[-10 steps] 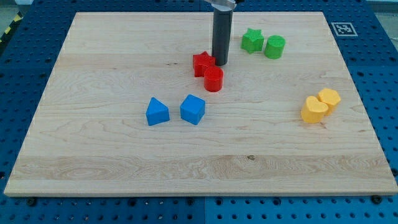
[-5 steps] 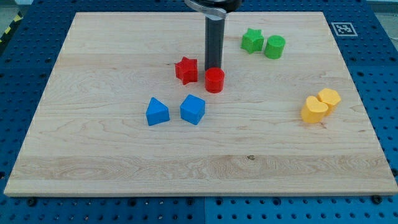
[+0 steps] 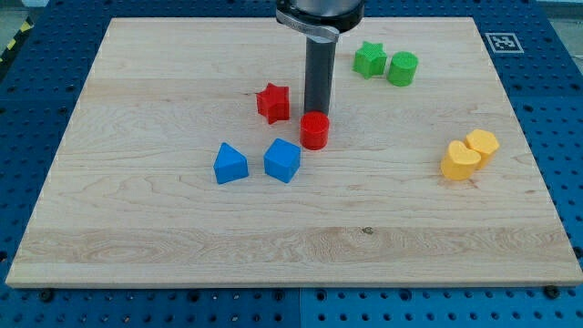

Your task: Separate the red blocks

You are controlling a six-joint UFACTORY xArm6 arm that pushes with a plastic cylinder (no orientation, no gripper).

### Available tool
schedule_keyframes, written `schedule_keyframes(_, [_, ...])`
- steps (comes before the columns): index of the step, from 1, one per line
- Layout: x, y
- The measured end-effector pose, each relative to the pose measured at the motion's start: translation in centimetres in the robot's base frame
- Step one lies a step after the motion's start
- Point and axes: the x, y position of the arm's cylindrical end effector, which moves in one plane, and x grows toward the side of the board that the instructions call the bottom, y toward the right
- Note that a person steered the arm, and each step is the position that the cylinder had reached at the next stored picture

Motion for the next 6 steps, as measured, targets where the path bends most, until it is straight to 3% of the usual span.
schedule_keyframes(3, [0.4,-4.7])
schedule_keyframes(6, [2.7,-2.1])
